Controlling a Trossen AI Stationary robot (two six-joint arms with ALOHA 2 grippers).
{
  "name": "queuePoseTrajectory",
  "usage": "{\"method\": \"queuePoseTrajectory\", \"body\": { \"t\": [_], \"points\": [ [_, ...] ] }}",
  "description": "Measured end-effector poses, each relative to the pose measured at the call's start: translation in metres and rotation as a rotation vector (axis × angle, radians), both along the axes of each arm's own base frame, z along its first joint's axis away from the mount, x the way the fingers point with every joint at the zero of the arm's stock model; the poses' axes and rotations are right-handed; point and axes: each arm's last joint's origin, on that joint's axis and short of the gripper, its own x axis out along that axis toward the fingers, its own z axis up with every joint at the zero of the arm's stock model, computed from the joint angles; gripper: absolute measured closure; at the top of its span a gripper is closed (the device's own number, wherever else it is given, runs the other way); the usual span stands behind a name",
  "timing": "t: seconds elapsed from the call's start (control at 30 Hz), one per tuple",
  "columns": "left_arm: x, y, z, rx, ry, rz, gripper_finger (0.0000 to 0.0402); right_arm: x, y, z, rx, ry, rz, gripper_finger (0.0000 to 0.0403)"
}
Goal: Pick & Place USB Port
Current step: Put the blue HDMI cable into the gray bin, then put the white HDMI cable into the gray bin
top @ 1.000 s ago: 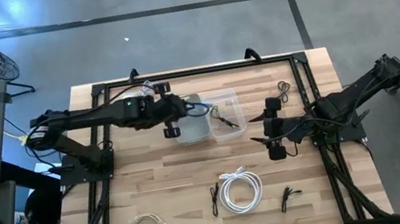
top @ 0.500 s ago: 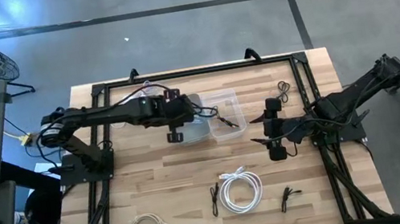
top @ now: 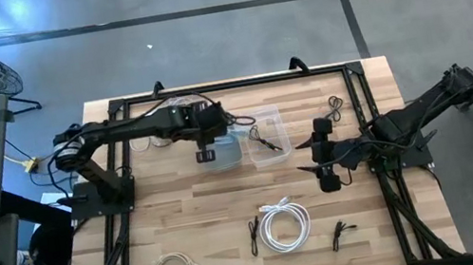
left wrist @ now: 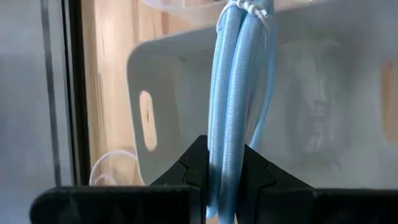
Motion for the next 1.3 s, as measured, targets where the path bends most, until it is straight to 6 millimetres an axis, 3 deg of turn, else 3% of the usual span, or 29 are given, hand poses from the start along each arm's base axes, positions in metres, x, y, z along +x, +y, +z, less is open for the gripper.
{"method": "queuePoseTrajectory", "body": {
  "t": [0.2,0.33,0.53,0.73,1.0,1.3],
  "points": [
    [0.006,0.023,-0.024,-0.094,0.049,0.008,0.0363,-0.001,0.0,-0.002,0.011,0.023,0.0,0.0151],
    [0.009,0.031,-0.033,-0.082,0.064,0.002,0.0302,-0.002,0.0,-0.003,0.025,0.035,0.019,0.0151],
    [0.012,0.036,-0.029,-0.037,0.03,0.007,0.0227,-0.002,0.0,-0.003,0.026,0.035,0.018,0.0151],
    [0.016,0.039,-0.017,0.035,0.02,0.002,0.0206,-0.002,0.0,-0.003,0.023,0.038,0.019,0.0151],
    [0.018,0.042,0.016,0.131,0.038,0.029,0.0204,-0.002,0.0,-0.003,0.024,0.043,0.021,0.0151],
    [0.008,0.029,0.054,0.055,0.127,-0.02,0.0204,-0.003,0.0,-0.005,0.029,0.063,0.036,0.0151]
  ]
}}
